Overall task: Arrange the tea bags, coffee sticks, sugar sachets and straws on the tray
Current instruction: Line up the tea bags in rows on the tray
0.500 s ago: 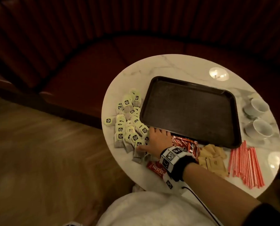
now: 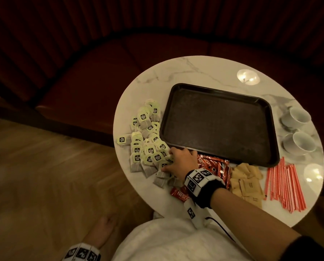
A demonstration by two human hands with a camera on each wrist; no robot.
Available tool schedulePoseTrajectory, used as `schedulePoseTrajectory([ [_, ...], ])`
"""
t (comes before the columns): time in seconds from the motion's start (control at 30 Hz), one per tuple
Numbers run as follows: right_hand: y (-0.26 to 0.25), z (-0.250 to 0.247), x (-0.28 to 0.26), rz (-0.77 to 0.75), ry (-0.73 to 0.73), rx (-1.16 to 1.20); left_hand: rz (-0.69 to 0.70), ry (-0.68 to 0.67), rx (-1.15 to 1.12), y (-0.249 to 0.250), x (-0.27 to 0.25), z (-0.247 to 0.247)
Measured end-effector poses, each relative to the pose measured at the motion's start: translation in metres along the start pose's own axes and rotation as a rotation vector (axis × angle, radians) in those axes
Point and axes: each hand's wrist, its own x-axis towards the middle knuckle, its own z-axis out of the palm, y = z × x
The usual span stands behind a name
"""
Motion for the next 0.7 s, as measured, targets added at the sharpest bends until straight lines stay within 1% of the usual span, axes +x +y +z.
schedulePoseTrajectory([
  [0.03,0.002,-0.002,0.0,0.005,-0.004,0.039,-0.004,0.015,-0.009,0.009,-0.001,-0.004],
  [0.1,0.005,-0.004,0.001,0.013,-0.012,0.095,0.047,0.026,-0.044,0.029,-0.001,-0.017],
  [0.13,0.006,-0.006,0.001,0.016,-0.023,0.119,0.107,0.044,-0.038,0.041,-0.001,-0.024],
  [0.23,0.011,-0.01,0.0,0.014,-0.057,0.204,0.221,0.082,-0.07,0.07,-0.001,-0.038],
  [0.37,0.023,-0.023,-0.007,-0.007,-0.04,0.522,0.316,0.087,-0.038,0.12,-0.012,-0.057],
  [0.5,0.029,-0.039,-0.017,-0.023,-0.005,0.802,0.445,0.109,-0.04,0.164,-0.029,-0.071],
  [0.6,0.031,-0.05,-0.018,-0.025,0.022,0.965,0.542,0.085,-0.072,0.193,-0.038,-0.071],
  [0.7,0.031,-0.061,-0.019,-0.068,-0.017,1.042,0.607,0.049,-0.094,0.215,-0.038,-0.064],
])
